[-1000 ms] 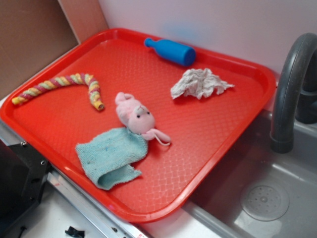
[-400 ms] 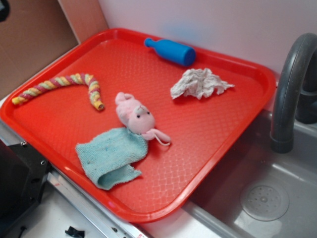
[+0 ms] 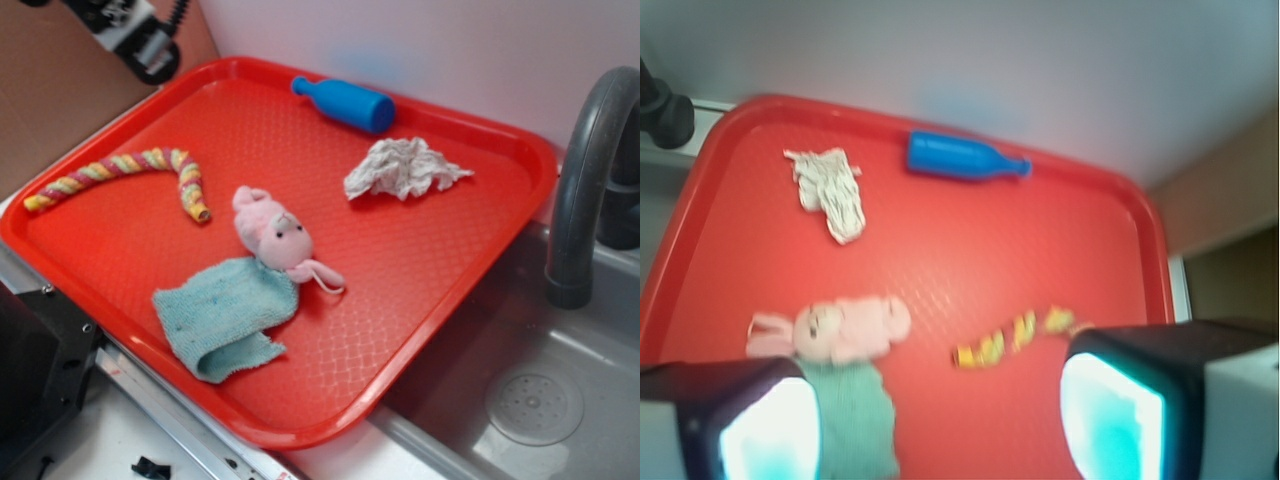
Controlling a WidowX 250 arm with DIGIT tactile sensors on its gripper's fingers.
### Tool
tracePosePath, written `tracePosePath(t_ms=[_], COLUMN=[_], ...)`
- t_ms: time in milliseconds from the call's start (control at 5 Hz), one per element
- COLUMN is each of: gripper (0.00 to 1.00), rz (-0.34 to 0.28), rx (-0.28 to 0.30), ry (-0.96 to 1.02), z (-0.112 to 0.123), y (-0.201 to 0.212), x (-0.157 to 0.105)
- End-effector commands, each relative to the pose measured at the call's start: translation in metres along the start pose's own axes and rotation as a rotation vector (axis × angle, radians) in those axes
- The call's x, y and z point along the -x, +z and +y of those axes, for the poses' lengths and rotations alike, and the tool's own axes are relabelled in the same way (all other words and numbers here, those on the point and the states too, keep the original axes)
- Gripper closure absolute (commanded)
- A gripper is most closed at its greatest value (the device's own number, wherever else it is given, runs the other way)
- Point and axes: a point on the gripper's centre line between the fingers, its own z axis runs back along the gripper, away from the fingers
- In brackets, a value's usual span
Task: Grab the white paper.
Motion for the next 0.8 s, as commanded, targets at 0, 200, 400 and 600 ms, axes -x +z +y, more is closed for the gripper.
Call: tracePosePath(t_ms=[0,200,400,600], gripper=[0.00,0.00,0.00,0.00], rz=[-0.163,-0.145,-0.112,-0.076], rx=[0.073,0.135,0.146,0.179], ry=[-0.038,-0.032,-0.027,-0.039], z=[-0.036,-0.043,-0.043,-0.043], y=[-0.045,-0.078,-0.101,-0.132], x=[-0.053,-0.068,-0.075,-0.083])
